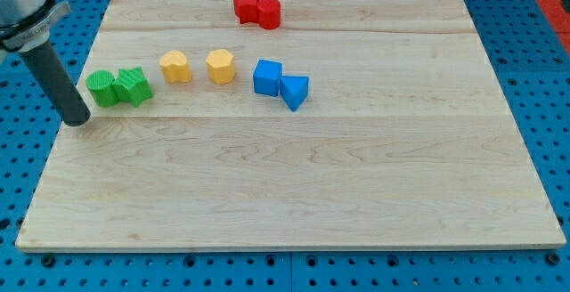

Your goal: Separate the green star and the green circle from each other

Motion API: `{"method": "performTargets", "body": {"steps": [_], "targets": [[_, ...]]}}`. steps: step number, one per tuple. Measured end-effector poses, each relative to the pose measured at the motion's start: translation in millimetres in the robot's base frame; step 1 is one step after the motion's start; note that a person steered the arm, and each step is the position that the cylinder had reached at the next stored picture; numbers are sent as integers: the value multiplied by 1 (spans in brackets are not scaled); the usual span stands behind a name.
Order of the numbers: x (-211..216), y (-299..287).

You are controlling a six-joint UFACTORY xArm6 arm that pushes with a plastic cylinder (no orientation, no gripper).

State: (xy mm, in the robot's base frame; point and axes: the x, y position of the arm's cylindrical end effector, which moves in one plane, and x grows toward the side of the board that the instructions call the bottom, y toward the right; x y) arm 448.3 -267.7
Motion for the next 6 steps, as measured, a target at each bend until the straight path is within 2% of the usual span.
{"method": "performTargets", "body": {"steps": [2,3,4,5,6], "targets": [[-56,20],[-58,69],[-79,110],[-97,95],[-71,95]]}}
